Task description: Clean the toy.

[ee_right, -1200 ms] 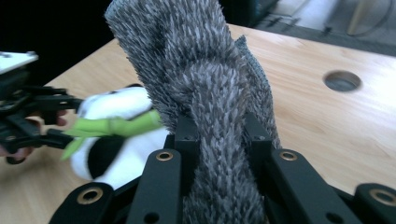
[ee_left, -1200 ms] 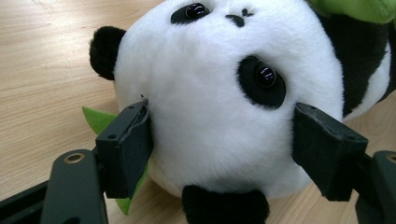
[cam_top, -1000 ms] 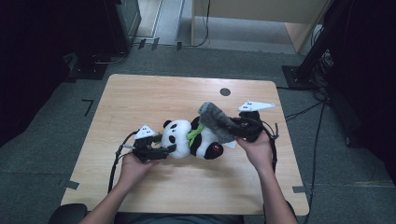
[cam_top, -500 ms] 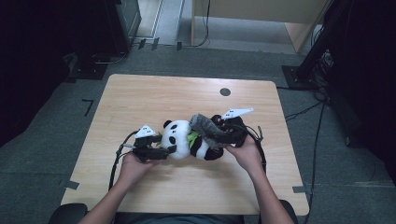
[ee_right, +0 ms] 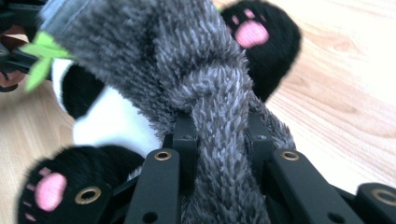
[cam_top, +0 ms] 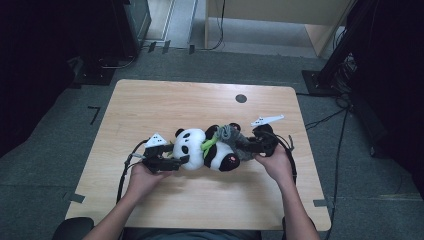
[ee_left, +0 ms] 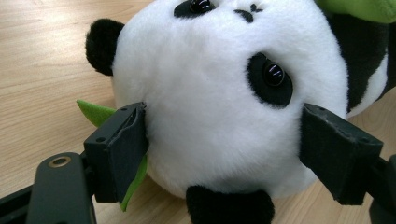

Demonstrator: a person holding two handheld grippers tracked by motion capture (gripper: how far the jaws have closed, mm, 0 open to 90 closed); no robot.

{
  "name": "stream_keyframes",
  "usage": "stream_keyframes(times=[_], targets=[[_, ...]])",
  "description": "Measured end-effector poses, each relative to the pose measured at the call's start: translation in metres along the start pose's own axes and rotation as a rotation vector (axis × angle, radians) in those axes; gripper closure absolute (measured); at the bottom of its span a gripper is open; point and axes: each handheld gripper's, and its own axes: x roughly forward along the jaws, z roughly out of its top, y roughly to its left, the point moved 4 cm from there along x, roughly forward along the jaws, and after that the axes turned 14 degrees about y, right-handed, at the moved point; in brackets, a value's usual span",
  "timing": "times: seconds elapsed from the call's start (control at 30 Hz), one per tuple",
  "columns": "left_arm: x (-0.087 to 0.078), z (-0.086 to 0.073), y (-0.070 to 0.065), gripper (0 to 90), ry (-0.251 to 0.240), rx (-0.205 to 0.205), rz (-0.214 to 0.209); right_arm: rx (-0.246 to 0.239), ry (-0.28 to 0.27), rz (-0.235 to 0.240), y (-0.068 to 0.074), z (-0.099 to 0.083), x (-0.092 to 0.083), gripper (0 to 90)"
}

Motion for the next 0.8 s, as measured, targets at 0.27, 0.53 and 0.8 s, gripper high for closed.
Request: stream_keyframes(times=[0.27,0.53,0.8], targets=[[0.0,0.002,0.002,18.8,-0.015,0.009,-0.01,0.037,0.023,-0.013,-0.014,-0.007,0.006,73.8],[-0.001,0.004,0.003,18.9,-0.024,0.034,-0.005,0.06,0.061,-0.065,-0.026,-0.013,0.011,74.5],[0.0,0.004,0.005,18.9,-0.025,0.038,-0.025,0.176,0.056,-0.074,-0.052,-0.027,-0.003,74.7]])
